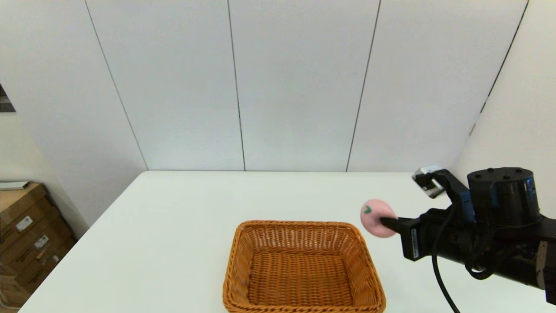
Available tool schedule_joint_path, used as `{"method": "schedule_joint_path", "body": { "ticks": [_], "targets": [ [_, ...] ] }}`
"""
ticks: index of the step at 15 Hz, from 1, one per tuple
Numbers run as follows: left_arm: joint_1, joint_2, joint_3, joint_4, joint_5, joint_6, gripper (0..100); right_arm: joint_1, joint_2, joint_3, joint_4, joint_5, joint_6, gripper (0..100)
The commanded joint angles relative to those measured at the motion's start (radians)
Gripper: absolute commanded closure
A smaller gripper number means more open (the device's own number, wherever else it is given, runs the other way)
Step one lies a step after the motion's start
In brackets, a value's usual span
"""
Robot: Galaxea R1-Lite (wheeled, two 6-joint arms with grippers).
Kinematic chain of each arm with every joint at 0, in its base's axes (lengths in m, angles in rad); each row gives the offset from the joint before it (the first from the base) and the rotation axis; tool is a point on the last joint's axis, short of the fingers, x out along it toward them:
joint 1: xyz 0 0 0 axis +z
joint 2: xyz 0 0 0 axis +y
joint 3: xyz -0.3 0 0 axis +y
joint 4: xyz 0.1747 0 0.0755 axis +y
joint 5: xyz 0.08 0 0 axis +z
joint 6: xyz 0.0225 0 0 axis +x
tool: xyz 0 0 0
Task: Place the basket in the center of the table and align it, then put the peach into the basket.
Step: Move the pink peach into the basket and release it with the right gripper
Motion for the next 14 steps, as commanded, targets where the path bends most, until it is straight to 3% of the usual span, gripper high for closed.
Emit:
{"method": "schedule_joint_path", "body": {
  "ticks": [1, 8, 9, 12, 14],
  "targets": [
    [0.0, 0.001, 0.0, 0.0, 0.0, 0.005, 0, 0.162, -0.009, -0.076, 0.036, -0.004, -0.005, 100],
    [0.0, 0.0, 0.0, 0.002, 0.002, 0.007, 0, 0.309, 0.247, -0.161, 0.025, -0.027, -0.022, 100],
    [0.0, 0.0, 0.0, 0.002, 0.002, 0.007, 0, 0.326, 0.267, -0.168, 0.025, -0.03, -0.022, 0],
    [0.0, 0.0, 0.0, 0.002, 0.002, 0.005, 0, 0.349, 0.284, -0.196, 0.021, -0.047, -0.017, 0],
    [0.0, 0.0, 0.0, 0.002, 0.002, 0.005, 0, 0.314, 0.258, -0.193, 0.016, -0.072, -0.016, 0]
  ]
}}
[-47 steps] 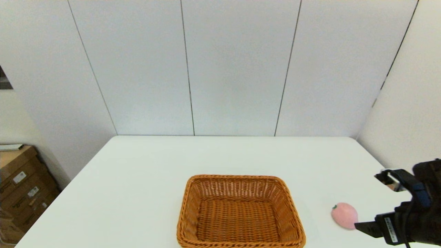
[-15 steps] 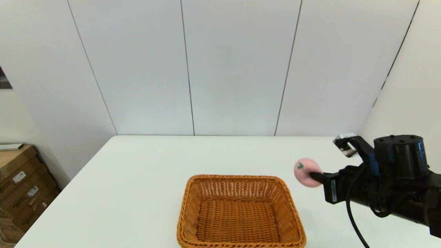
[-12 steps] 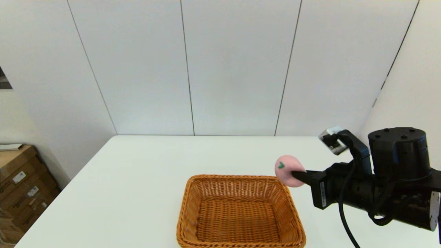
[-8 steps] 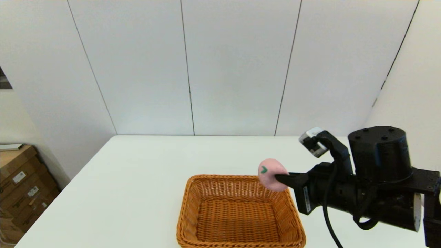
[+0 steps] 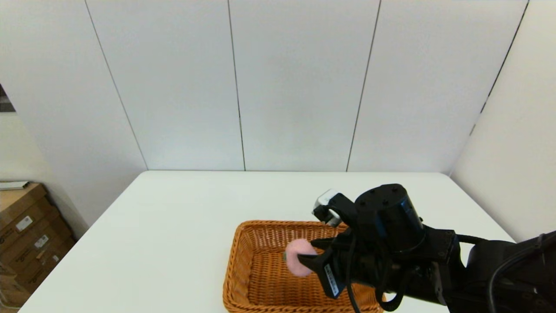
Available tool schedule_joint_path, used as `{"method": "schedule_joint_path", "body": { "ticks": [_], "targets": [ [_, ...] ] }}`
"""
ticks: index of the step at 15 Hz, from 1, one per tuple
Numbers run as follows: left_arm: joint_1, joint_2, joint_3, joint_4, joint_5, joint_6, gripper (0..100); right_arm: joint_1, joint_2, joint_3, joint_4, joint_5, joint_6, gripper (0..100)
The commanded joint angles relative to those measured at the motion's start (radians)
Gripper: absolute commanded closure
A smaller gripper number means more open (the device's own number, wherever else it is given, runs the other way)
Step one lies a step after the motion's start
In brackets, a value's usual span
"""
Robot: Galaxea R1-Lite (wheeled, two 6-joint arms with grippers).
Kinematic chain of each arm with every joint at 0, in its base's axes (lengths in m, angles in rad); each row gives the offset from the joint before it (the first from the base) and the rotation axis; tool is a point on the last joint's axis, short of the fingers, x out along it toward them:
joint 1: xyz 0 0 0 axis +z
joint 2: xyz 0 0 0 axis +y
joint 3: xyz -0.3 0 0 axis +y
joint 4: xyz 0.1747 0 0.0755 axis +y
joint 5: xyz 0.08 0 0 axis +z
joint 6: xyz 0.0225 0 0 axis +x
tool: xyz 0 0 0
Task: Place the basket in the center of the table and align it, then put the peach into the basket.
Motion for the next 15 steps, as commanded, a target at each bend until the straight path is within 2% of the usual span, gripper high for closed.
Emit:
{"method": "schedule_joint_path", "body": {
  "ticks": [1, 5, 8, 9, 10, 11, 12, 13, 15],
  "targets": [
    [0.0, 0.0, 0.0, 0.0, 0.0, -0.001, 0, -0.072, -0.034, -0.006, -0.007, -0.038, 0.005, 0],
    [0.0, 0.0, 0.0, 0.0, 0.0, -0.003, 0, -0.299, -0.23, -0.012, 0.027, -0.044, 0.007, 0],
    [0.0, 0.0, 0.0, 0.0, 0.0, -0.001, 0, -0.434, -0.466, 0.023, 0.127, -0.065, -0.007, 0],
    [0.0, 0.0, -0.002, 0.0, 0.0, -0.003, 0, -0.453, -0.558, 0.045, 0.182, -0.114, -0.056, 0],
    [0.0, 0.0, 0.0, 0.0, 0.0, -0.003, 0, -0.457, -0.641, 0.069, 0.234, -0.18, -0.136, 0],
    [0.0, 0.0, 0.0, 0.0, 0.0, -0.004, 0, -0.451, -0.722, 0.112, 0.27, -0.251, -0.212, 0],
    [0.0, 0.0, 0.0, 0.0, 0.0, -0.006, 0, -0.456, -0.802, 0.164, 0.282, -0.289, -0.278, 0],
    [0.0, 0.0, 0.0, 0.0, 0.0, -0.01, 0, -0.474, -0.886, 0.22, 0.283, -0.294, -0.317, 0],
    [0.0, 0.0, 0.0, 0.0, 0.0, -0.015, 0, -0.572, -1.043, 0.306, 0.289, -0.3, -0.321, 0]
  ]
}}
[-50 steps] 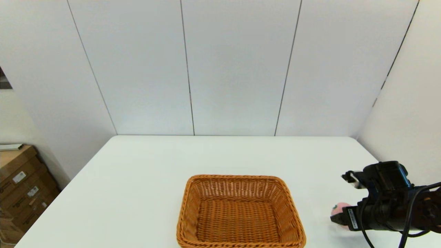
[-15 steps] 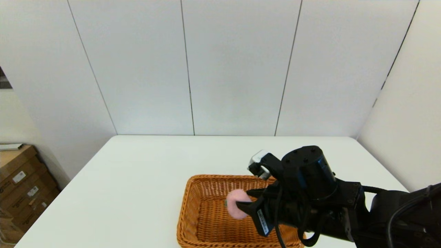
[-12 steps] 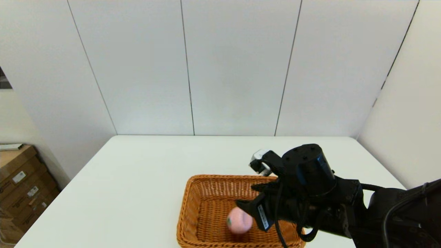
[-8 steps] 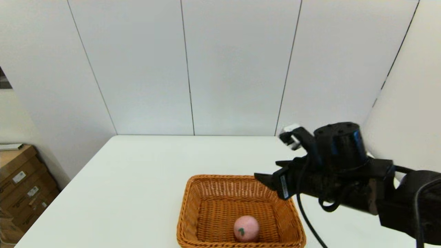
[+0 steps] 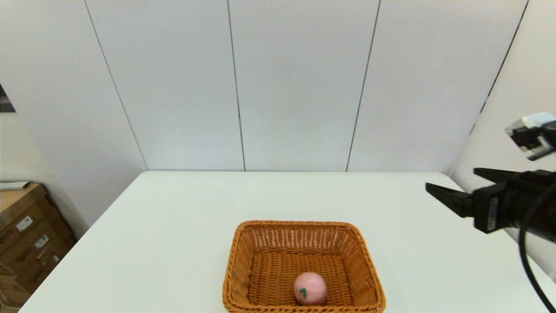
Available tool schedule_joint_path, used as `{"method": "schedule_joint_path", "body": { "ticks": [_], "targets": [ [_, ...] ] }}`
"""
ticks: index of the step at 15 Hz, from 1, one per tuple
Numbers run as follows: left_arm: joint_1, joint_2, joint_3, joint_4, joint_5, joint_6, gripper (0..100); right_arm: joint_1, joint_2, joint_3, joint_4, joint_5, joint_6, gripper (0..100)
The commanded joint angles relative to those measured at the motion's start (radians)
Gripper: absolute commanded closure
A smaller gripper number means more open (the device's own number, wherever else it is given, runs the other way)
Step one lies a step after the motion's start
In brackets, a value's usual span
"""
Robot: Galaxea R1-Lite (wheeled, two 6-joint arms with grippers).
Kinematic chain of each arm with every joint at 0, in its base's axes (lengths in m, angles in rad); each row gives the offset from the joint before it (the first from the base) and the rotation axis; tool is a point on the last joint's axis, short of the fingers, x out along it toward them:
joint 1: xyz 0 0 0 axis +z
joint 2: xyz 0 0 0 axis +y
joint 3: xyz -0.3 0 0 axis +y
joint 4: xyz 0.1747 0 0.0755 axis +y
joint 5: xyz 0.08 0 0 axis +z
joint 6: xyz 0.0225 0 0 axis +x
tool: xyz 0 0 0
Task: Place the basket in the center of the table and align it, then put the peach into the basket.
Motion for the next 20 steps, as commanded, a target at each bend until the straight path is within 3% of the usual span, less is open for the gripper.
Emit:
{"method": "schedule_joint_path", "body": {
  "ticks": [1, 3, 6, 9, 13, 14, 17, 19, 20],
  "targets": [
    [0.0, 0.0, 0.001, 0.0, 0.001, -0.004, 0, -0.184, -0.462, 0.209, 0.058, -0.082, -0.126, 0],
    [0.0, 0.0, 0.001, 0.0, 0.001, -0.004, 0, -0.25, -0.632, 0.24, 0.102, -0.081, -0.127, 0],
    [0.0, 0.0, 0.001, 0.0, 0.001, -0.004, 0, -0.31, -0.879, 0.249, 0.255, -0.067, -0.123, 0],
    [0.0, 0.0, 0.001, 0.0, 0.001, -0.004, 0, -0.334, -0.99, 0.323, 0.263, -0.01, -0.097, 0],
    [0.0, 0.0, 0.001, 0.0, 0.001, -0.004, 0, -0.339, -1.128, 0.418, 0.28, 0.195, -0.071, 0],
    [0.0, 0.0, 0.001, 0.0, 0.001, -0.004, 0, -0.339, -1.143, 0.446, 0.283, 0.218, -0.069, 0],
    [0.0, 0.0, 0.001, 0.0, 0.001, -0.004, 0, -0.339, -1.143, 0.582, 0.245, 0.221, -0.025, 0],
    [0.0, 0.0, 0.001, 0.0, 0.001, -0.004, 0, -0.339, -1.143, 0.588, 0.239, 0.217, 0.07, 0],
    [0.0, 0.0, 0.001, 0.0, 0.001, -0.004, 0, -0.339, -1.143, 0.588, 0.237, 0.215, 0.08, 0]
  ]
}}
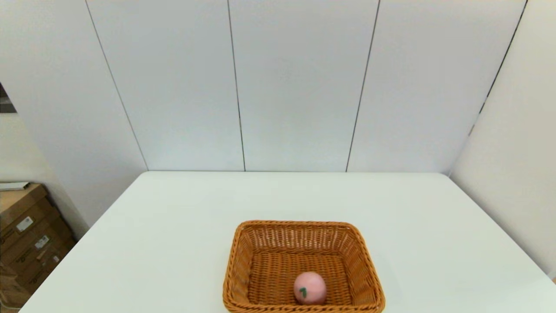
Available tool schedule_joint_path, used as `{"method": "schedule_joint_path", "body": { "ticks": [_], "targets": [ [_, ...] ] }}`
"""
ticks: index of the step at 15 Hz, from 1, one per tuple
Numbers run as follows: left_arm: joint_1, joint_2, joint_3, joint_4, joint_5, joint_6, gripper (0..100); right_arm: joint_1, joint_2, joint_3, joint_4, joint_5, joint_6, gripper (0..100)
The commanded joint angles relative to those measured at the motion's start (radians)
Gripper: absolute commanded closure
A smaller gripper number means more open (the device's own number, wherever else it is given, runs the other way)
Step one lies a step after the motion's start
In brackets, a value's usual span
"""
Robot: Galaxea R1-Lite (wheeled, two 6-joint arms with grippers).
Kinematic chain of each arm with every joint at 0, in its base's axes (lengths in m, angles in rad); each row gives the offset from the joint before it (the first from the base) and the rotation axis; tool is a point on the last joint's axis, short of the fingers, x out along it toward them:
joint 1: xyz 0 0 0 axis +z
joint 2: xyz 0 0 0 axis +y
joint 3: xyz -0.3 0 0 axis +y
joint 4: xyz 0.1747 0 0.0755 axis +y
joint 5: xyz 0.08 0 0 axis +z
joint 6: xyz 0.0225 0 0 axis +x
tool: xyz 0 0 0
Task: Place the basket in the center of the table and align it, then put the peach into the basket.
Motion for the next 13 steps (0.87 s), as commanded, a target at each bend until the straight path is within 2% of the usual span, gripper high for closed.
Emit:
{"method": "schedule_joint_path", "body": {
  "ticks": [1, 13],
  "targets": [
    [0.0, 0.0, 0.0, 0.0, 0.001, 0.001, 0, 0.0, -0.009, 0.027, -0.012, -0.005, 0.08, 0],
    [0.0, 0.0, -0.002, 0.0, 0.001, 0.001, 0, 0.0, -0.009, 0.027, -0.012, -0.021, 0.109, 0]
  ]
}}
